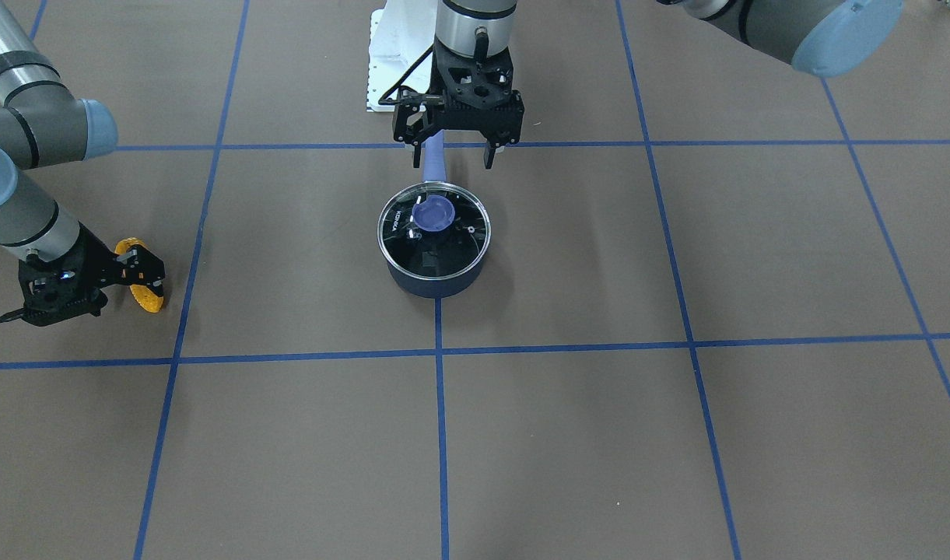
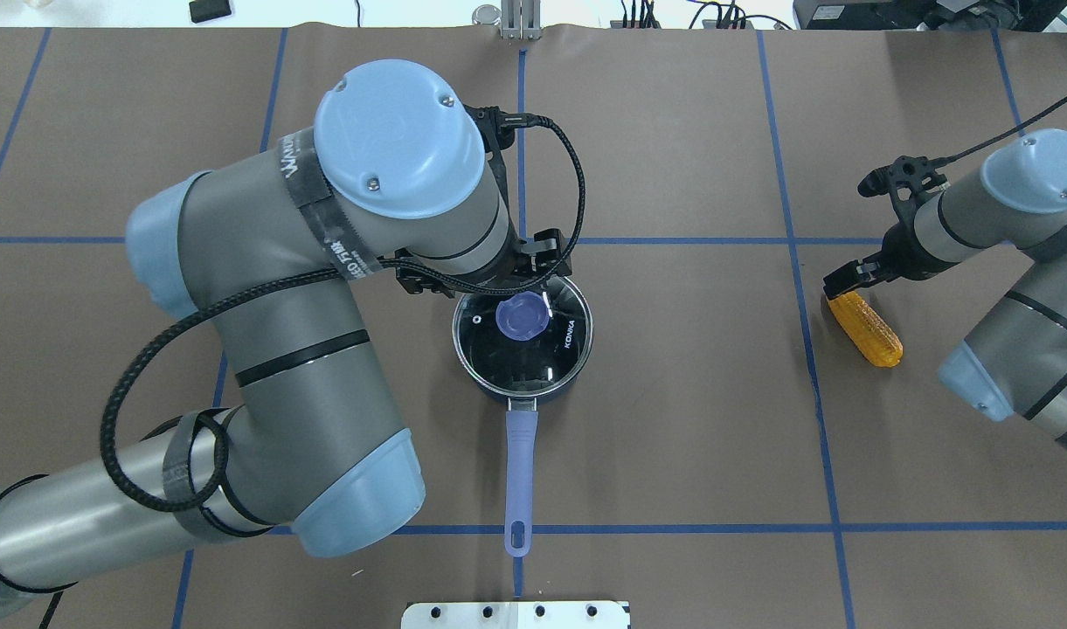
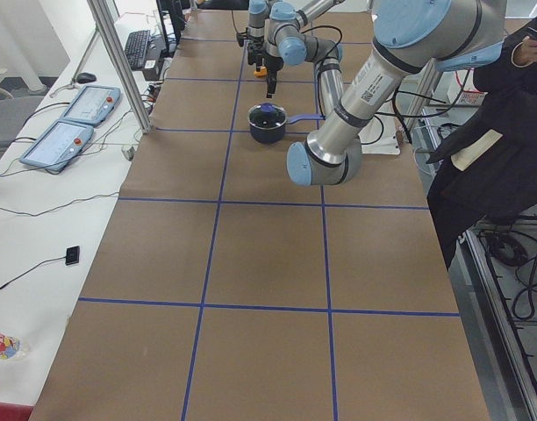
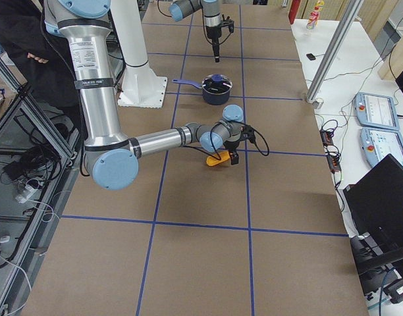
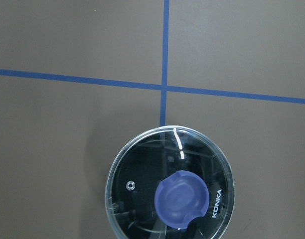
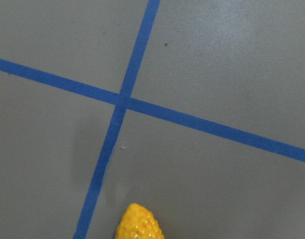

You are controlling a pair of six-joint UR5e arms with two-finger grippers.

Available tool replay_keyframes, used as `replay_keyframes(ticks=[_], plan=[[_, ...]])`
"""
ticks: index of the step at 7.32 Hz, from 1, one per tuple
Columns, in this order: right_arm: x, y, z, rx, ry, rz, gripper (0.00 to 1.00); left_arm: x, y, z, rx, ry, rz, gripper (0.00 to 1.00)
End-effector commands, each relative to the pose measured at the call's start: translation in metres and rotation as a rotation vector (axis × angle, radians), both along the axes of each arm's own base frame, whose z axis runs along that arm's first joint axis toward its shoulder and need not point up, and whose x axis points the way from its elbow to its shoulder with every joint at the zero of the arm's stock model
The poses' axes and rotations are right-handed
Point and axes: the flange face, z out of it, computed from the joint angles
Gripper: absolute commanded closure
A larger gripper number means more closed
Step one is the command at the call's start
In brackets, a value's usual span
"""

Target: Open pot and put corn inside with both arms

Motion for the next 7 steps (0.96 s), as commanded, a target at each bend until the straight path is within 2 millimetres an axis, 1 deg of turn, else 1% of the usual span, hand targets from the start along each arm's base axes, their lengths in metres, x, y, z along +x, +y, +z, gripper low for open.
replay_keyframes(ticks=[1, 3, 4, 5, 6, 7], plan=[[-0.017, 0.009, 0.002, 0.001, -0.001, 0.008, 0.00, 0.014, -0.008, 0.001, -0.008, -0.023, 0.001, 0.02], [-0.015, 0.015, 0.009, -0.008, 0.007, 0.005, 0.01, 0.016, -0.015, 0.003, 0.005, -0.037, -0.018, 0.02], [-0.009, 0.020, 0.009, -0.008, 0.004, 0.004, 0.01, 0.015, -0.016, 0.004, 0.007, -0.039, -0.019, 0.03], [-0.001, 0.029, 0.014, -0.008, 0.009, 0.001, 0.02, 0.015, -0.017, 0.004, 0.007, -0.039, -0.021, 0.03], [0.006, 0.036, 0.015, -0.006, 0.010, -0.001, 0.03, 0.020, -0.024, 0.009, 0.006, -0.040, -0.027, 0.03], [0.006, 0.041, 0.016, -0.013, 0.011, -0.001, 0.08, 0.033, -0.033, 0.018, 0.006, -0.039, -0.027, 0.03]])
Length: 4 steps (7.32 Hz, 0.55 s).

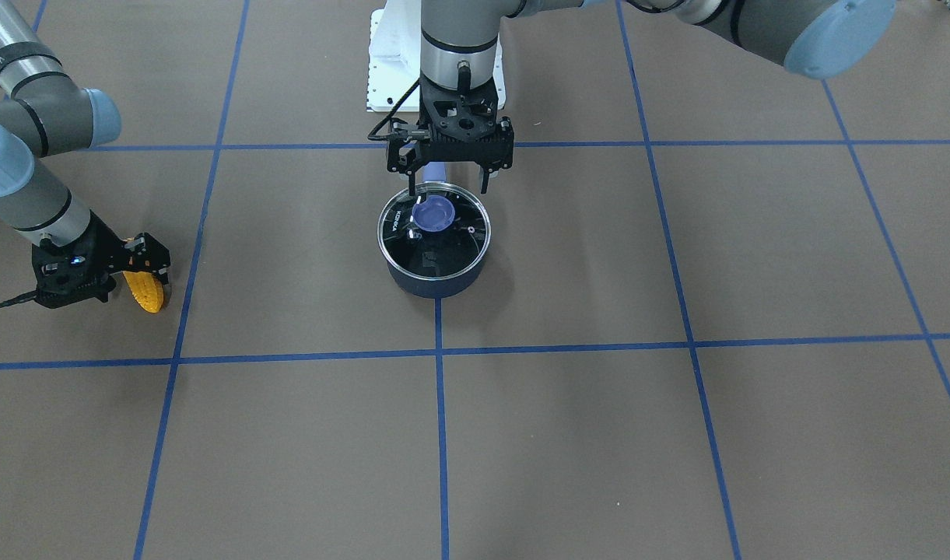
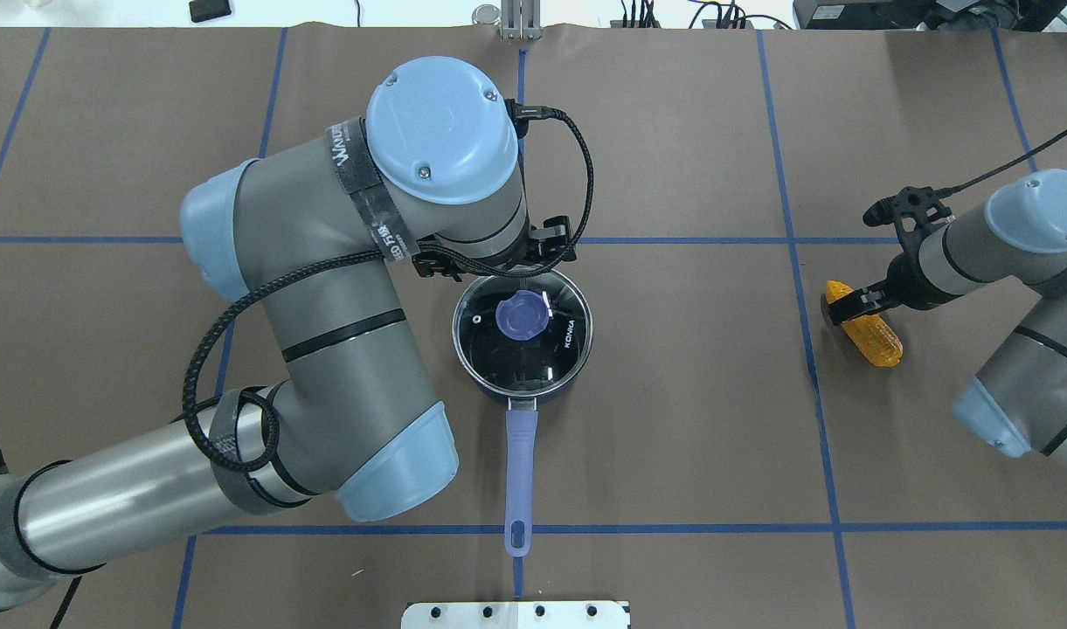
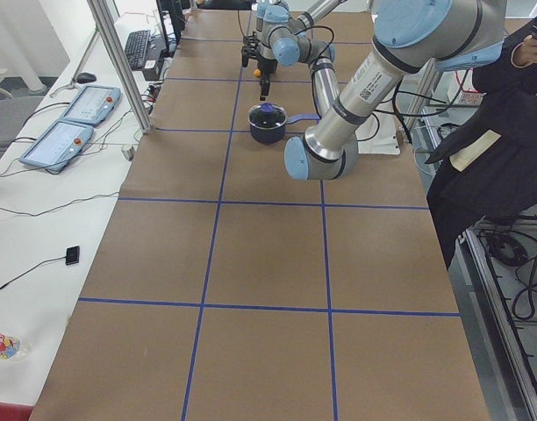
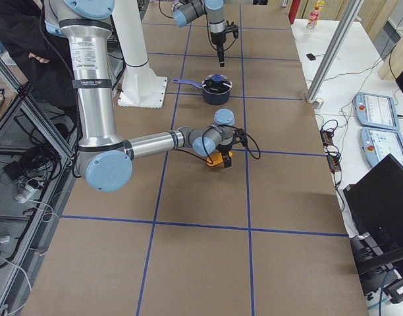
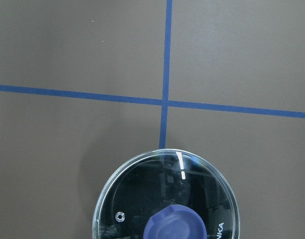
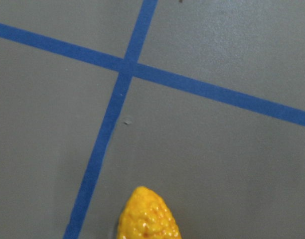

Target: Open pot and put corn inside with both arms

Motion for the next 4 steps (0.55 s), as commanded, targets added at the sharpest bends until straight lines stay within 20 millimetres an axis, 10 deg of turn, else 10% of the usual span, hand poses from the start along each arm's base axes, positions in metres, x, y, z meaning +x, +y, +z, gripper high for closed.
replay_keyframes(ticks=[1, 4], plan=[[0.0011, 0.0086, 0.0017, -0.004, 0.002, -0.007, 0.26, 0.0166, -0.0133, 0.0114, 0.003, 0.004, -0.004, 0.03], [-0.0023, 0.0109, 0.0001, -0.002, 0.001, -0.013, 0.87, 0.0259, -0.0190, 0.0194, 0.001, 0.002, -0.004, 0.03]])
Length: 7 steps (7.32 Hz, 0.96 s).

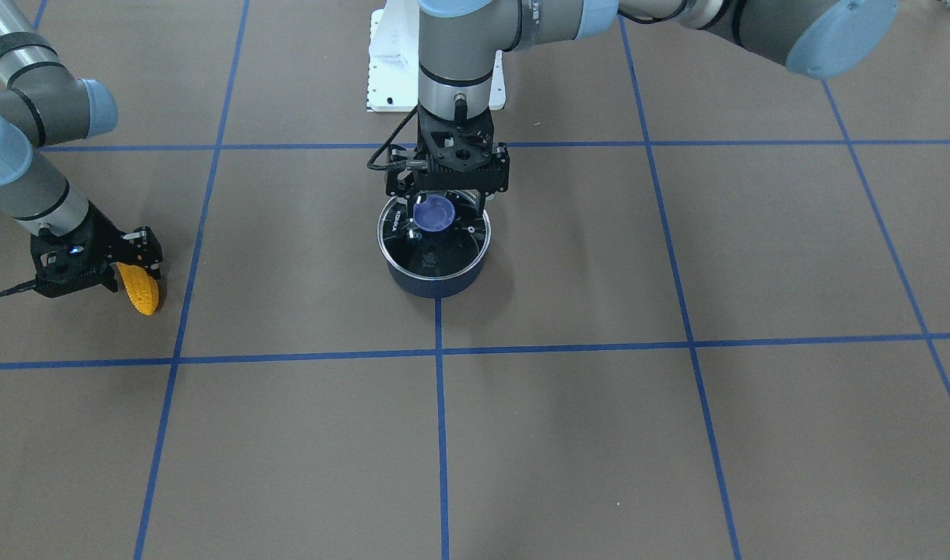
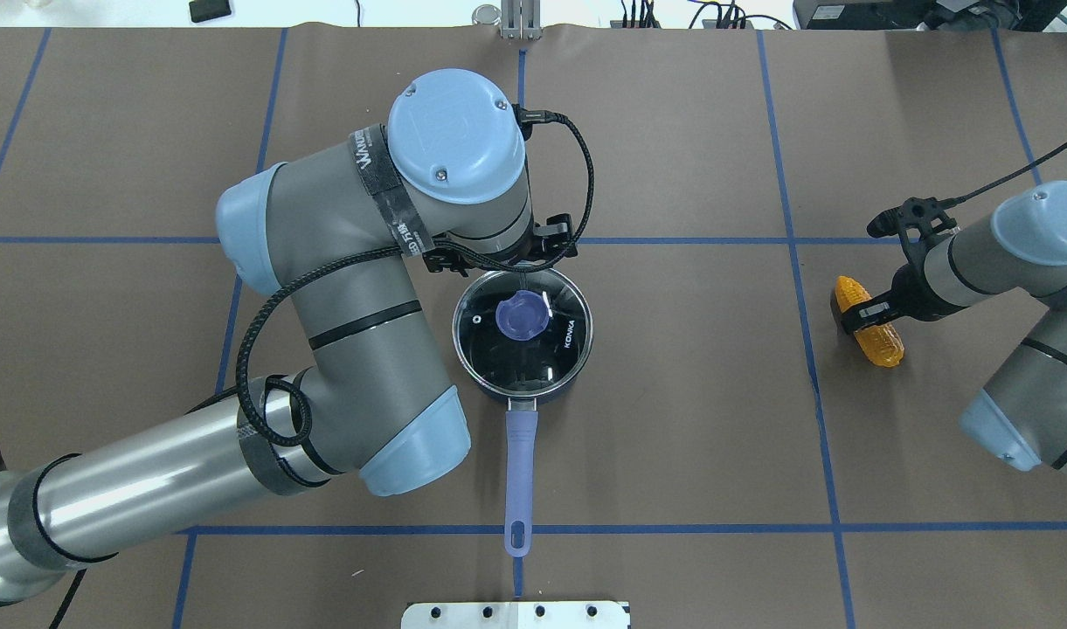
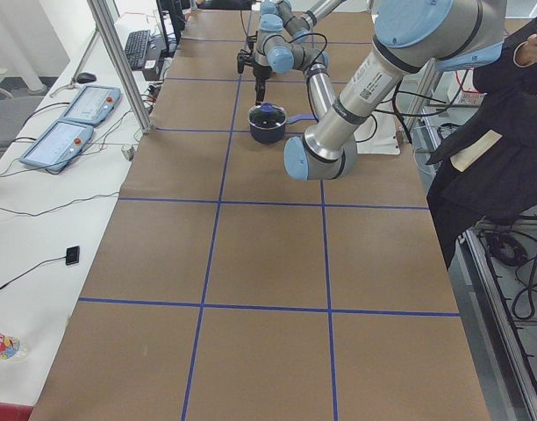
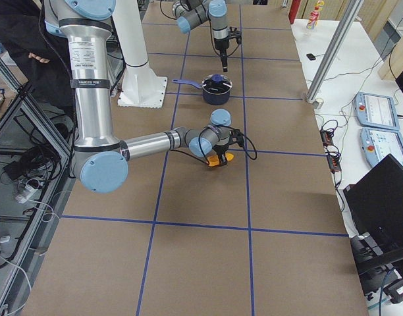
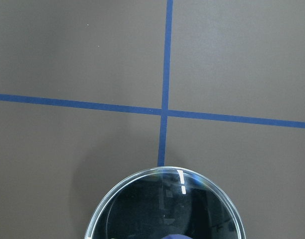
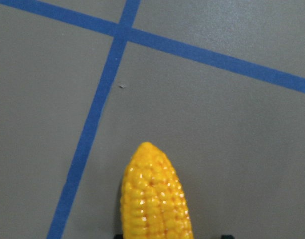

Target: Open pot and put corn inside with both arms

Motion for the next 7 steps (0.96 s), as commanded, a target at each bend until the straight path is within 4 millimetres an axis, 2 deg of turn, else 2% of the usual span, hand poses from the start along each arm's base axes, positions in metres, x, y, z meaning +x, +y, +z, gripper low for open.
replay_keyframes(ticks=[1, 4, 7], plan=[[-0.002, 0.002, -0.001, 0.000, -0.001, -0.004, 0.91, 0.010, -0.007, 0.009, -0.003, -0.004, 0.000, 0.03], [-0.001, 0.002, -0.020, 0.002, -0.024, -0.014, 0.91, 0.015, -0.004, 0.014, -0.012, -0.011, 0.004, 0.03], [0.031, -0.017, -0.045, -0.052, -0.050, 0.006, 0.91, 0.035, 0.011, 0.022, -0.024, -0.028, 0.034, 0.02]])
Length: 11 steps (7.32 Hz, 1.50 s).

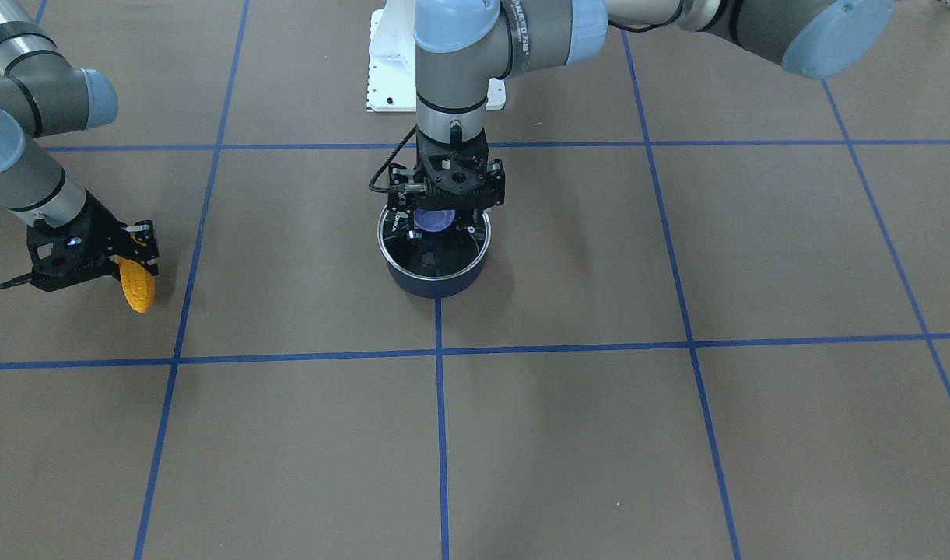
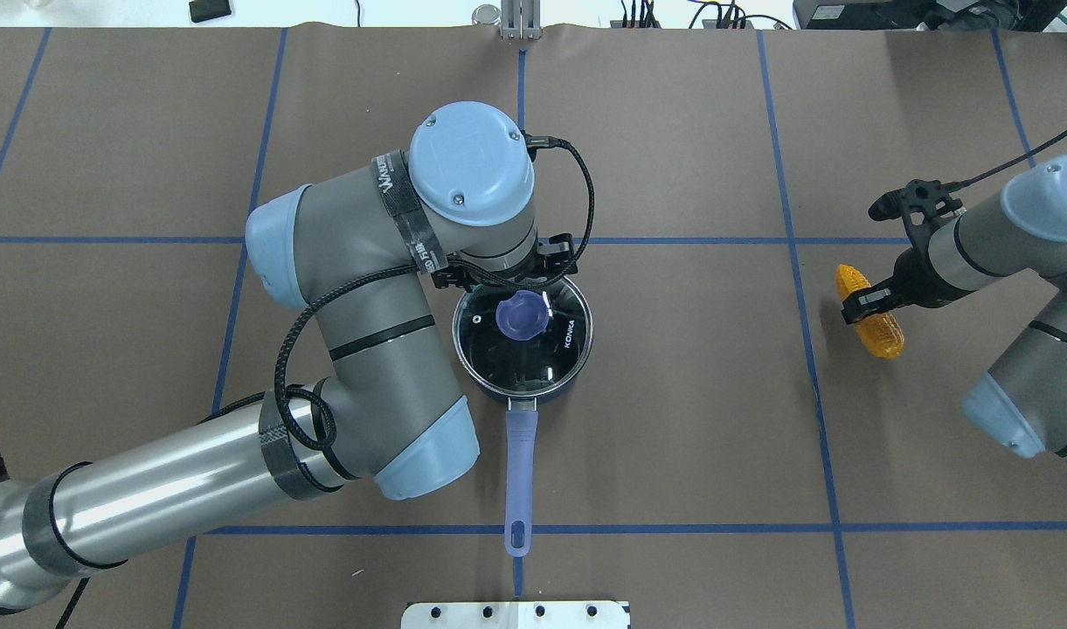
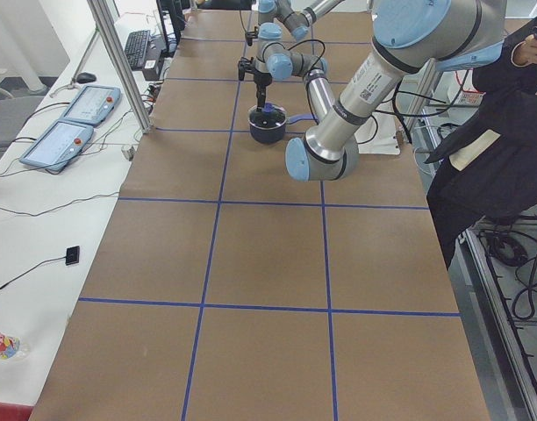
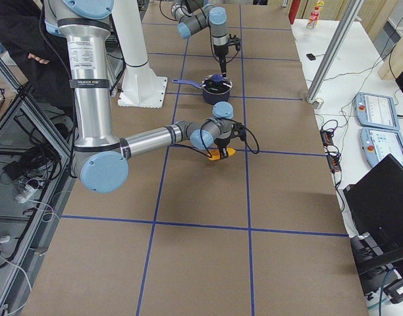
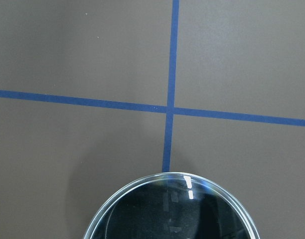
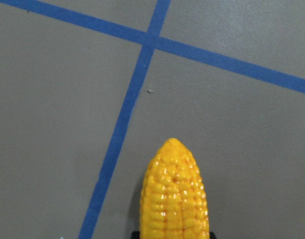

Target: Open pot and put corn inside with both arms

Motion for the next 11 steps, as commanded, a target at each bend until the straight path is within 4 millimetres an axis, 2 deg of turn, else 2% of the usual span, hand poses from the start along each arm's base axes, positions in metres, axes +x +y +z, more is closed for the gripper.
replay_keyframes(ticks=[1, 3, 5, 9, 11], plan=[[0.022, -0.021, -0.024, -0.042, -0.040, 0.019, 0.91, 0.019, 0.017, 0.004, -0.007, -0.010, 0.032, 0.02], [0.025, -0.042, -0.049, -0.055, -0.047, 0.035, 0.91, 0.028, 0.028, 0.007, -0.008, -0.016, 0.053, 0.02], [0.031, -0.051, -0.058, -0.068, -0.047, 0.034, 0.91, 0.034, 0.025, 0.011, -0.009, -0.026, 0.057, 0.07], [0.029, -0.052, -0.059, -0.071, -0.043, 0.030, 0.91, 0.036, 0.022, 0.009, 0.006, -0.004, 0.058, 0.41], [0.029, -0.052, -0.060, -0.069, -0.042, 0.031, 0.91, 0.027, 0.021, 0.002, 0.013, 0.014, 0.056, 0.48]])
